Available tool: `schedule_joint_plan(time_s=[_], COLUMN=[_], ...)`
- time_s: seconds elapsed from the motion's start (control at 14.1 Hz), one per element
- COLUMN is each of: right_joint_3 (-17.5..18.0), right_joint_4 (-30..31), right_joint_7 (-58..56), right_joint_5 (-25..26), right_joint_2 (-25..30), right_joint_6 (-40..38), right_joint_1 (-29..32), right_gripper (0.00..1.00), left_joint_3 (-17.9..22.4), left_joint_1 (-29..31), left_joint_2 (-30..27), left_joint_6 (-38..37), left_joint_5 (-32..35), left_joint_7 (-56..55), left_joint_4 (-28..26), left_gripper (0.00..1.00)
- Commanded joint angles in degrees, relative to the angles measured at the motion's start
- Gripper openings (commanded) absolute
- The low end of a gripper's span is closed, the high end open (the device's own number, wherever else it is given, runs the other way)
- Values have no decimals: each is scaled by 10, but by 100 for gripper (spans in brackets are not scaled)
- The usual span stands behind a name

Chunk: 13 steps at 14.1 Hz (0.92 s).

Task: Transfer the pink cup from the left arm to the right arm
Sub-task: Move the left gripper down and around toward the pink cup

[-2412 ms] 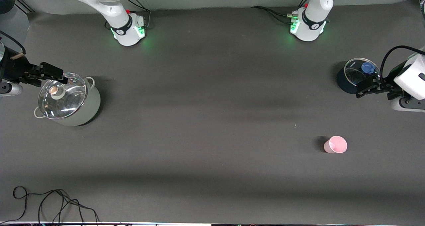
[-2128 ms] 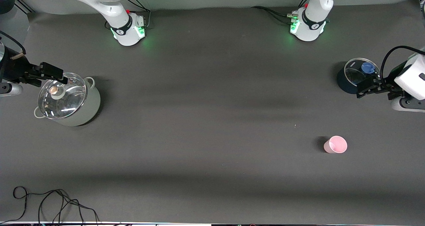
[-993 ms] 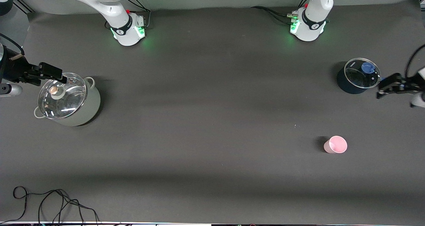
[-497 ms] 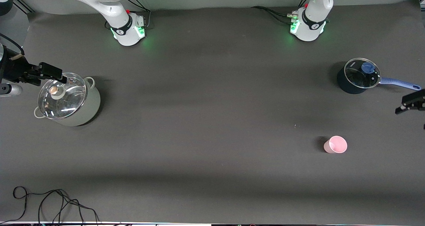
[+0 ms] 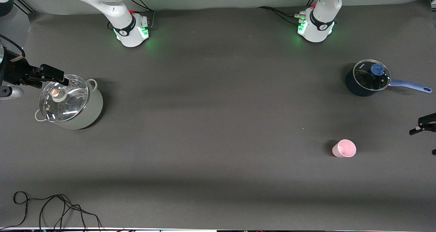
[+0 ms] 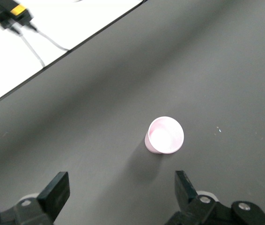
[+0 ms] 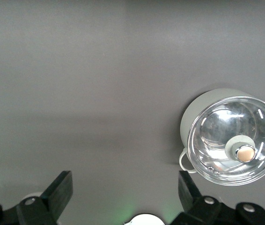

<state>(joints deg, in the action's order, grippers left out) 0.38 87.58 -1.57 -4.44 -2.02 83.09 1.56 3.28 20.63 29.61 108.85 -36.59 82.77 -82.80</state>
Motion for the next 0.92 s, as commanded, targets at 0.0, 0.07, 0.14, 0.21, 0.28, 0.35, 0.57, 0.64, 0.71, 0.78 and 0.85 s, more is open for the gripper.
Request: schedule_joint_plan(time_s=[0.0, 0.07, 0.14, 0.21, 0.28, 0.35, 0.57, 0.64, 0.71, 0.78, 0.85], right_joint_3=[-2, -2, -2, -2, -2, -2, -2, -2, -2, -2, -2], right_joint_4=[-11, -11, -11, -11, -11, -11, -12, -13, -13, -14, -15], right_joint_7=[-12, -12, -12, -12, -12, -12, -12, -11, -12, -4, -3], right_joint_5=[-7, -7, -7, -7, -7, -7, -7, -7, -7, -7, -8], right_joint_2=[-5, -5, -5, -5, -4, -4, -5, -5, -5, -8, -14], right_joint_6=[-8, -8, -8, -8, -8, -8, -8, -8, -8, -8, -7], right_joint_1=[-1, -1, -1, -1, 0, 0, 0, 0, 2, 5, 5], right_gripper=[100, 100, 100, 100, 100, 100, 100, 100, 100, 100, 100], left_joint_3=[-6, -6, -6, -6, -7, -7, -8, -9, -9, -9, -9], left_joint_1=[21, 29, 44, 51, 67, 71, 89, 89, 89, 89, 89], left_joint_2=[59, 73, 90, 101, 107, 121, 155, 162, 164, 167, 176], left_joint_6=[7, 5, -2, -9, -14, -18, -50, -53, -56, -59, -65], left_joint_5=[-86, -114, -153, -185, -214, -238, -281, -290, -305, -320, -334], left_joint_7=[125, 170, 228, 289, 340, 382, 479, 499, 516, 532, 555], left_joint_4=[-7, -18, -26, -41, -58, -65, -73, -82, -96, -111, -122], left_gripper=[100, 100, 100, 100, 100, 100, 100, 100, 100, 100, 100])
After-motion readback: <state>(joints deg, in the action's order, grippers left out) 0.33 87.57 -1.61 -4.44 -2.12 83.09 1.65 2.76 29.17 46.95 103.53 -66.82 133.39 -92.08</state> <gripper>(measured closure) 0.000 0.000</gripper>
